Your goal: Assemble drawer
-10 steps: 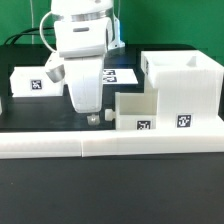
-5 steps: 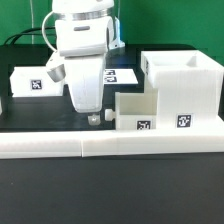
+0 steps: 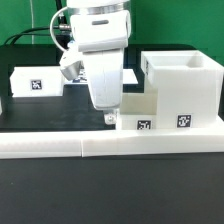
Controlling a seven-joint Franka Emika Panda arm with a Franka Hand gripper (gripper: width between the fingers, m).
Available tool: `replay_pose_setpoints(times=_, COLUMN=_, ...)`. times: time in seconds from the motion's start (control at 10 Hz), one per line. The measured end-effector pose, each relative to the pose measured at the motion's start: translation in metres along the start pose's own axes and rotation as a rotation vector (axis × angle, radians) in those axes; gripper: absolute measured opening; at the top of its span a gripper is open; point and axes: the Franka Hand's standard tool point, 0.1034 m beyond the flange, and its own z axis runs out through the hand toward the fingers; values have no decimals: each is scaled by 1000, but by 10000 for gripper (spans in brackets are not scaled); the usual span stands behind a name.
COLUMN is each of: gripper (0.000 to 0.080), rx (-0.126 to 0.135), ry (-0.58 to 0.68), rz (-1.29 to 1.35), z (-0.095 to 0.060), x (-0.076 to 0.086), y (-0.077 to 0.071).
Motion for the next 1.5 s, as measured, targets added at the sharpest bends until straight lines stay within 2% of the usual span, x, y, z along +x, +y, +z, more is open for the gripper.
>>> replay_pose_setpoints(times=0.5, gripper=649, rx=-10, ry=-65, rz=21, z=2, x=0, y=1)
replay_pose_setpoints(times=0.6, gripper=649, rx=-24, ry=-62, rz=28, z=3, x=-1, y=1)
replay_pose_setpoints(times=1.2, gripper=649, rx=-21, ry=-61, rz=-36, z=7, x=-1, y=2)
replay_pose_setpoints(times=1.4, gripper=649, rx=-17, ry=-48, rz=-53, z=15, x=26, y=3)
replay_pose_setpoints(times=1.5, gripper=649, rx=-25, ry=-43, rz=-36, z=17, x=38, y=4)
